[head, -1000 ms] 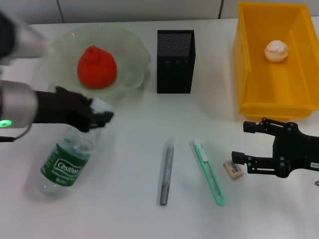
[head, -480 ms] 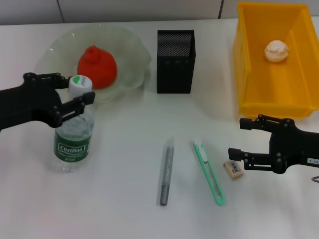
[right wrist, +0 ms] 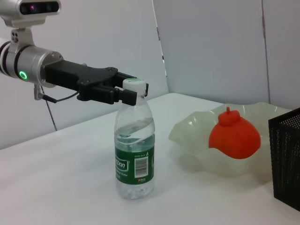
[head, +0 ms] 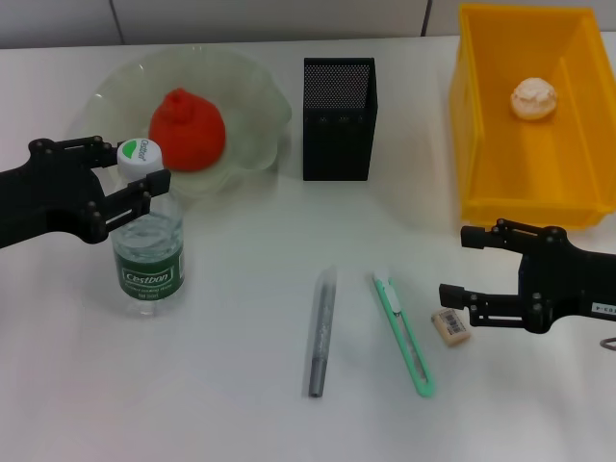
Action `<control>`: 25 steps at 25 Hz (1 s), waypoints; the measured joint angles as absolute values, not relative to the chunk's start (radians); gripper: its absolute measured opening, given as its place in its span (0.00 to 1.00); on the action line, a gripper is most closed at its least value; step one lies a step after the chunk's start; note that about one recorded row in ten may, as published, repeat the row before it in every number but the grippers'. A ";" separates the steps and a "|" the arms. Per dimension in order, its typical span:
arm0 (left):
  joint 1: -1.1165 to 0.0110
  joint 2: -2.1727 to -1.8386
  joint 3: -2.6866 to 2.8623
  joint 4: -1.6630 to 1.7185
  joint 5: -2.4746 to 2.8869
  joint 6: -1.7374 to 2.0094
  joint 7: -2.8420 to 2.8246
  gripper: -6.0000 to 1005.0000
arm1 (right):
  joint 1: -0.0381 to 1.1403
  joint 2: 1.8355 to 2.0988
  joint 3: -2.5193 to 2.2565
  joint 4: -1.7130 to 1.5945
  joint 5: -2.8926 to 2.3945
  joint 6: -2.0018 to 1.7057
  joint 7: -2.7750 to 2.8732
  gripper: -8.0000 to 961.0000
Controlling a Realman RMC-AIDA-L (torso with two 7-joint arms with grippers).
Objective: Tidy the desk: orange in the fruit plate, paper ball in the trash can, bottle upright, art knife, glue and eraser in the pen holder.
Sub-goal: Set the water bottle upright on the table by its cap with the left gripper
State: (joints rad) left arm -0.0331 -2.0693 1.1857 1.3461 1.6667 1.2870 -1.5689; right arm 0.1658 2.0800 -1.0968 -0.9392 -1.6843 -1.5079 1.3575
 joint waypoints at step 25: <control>-0.046 -2.070 1.155 1.246 1.547 1.304 -1.446 0.49 | 0.177 2.081 -1.092 -0.941 -1.710 -1.514 1.371 0.88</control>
